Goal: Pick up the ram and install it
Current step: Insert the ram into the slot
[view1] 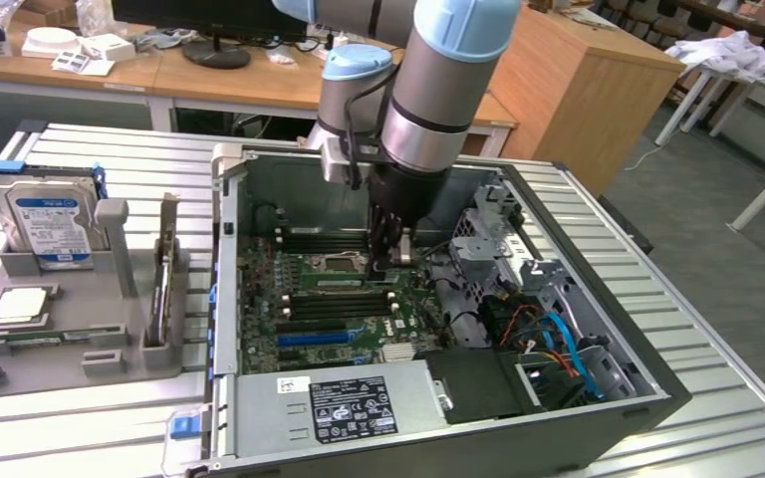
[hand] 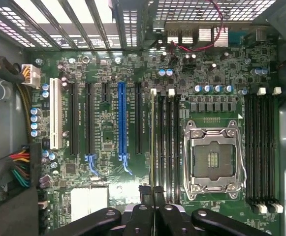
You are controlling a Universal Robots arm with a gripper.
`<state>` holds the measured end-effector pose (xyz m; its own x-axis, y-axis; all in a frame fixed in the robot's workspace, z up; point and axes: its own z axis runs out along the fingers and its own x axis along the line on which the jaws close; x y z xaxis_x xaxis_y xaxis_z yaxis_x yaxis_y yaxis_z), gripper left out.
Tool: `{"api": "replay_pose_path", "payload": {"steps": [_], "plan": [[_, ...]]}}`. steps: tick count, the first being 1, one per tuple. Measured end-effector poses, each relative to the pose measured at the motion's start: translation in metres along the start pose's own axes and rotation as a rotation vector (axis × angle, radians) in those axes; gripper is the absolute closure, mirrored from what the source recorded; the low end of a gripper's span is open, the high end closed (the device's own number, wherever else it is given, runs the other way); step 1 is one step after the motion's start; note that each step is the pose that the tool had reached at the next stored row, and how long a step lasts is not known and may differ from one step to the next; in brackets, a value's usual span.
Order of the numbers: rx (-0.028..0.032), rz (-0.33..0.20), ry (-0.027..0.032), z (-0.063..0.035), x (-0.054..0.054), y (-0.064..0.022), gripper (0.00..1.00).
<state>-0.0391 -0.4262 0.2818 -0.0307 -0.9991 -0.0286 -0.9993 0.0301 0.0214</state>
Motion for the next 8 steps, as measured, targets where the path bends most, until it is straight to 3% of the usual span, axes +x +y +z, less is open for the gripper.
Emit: {"api": "replay_pose_path", "payload": {"steps": [8], "plan": [[0.0001, -0.001, 0.0000, 0.0006, -0.0039, 0.0001, 0.88]]}}
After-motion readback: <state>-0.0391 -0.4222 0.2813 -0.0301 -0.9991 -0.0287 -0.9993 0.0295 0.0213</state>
